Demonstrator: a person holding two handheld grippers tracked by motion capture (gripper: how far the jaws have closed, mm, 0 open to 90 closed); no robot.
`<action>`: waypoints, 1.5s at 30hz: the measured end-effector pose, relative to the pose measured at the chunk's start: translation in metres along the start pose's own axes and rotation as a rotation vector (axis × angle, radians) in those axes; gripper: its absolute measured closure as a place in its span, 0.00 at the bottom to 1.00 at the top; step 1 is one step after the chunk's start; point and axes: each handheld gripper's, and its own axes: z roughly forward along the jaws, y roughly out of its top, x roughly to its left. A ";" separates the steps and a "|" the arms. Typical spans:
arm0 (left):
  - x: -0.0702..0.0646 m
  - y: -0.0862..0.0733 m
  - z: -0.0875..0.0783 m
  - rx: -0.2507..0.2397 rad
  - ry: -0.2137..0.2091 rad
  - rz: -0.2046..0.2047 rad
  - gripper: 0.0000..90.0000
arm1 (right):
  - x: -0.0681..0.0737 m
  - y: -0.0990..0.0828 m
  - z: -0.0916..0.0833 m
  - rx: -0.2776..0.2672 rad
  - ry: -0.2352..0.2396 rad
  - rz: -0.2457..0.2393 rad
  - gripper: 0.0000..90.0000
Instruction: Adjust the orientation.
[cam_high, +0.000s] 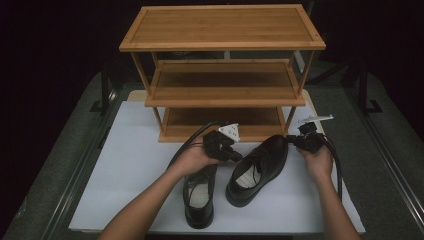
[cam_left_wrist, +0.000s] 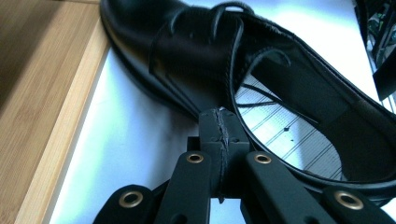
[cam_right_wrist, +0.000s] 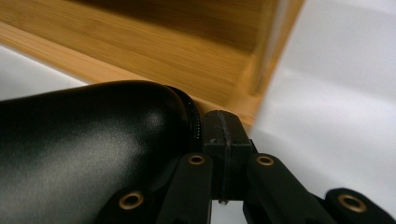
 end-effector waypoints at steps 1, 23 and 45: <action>0.000 0.000 0.000 0.000 0.000 0.000 1.00 | 0.000 0.000 0.000 0.000 0.000 0.000 1.00; -0.008 -0.006 -0.019 -0.069 0.000 0.002 1.00 | 0.025 0.002 0.001 -0.021 0.085 -0.056 0.93; -0.034 -0.117 -0.128 -0.191 0.316 -0.243 1.00 | 0.061 -0.070 -0.054 0.004 0.210 -0.118 1.00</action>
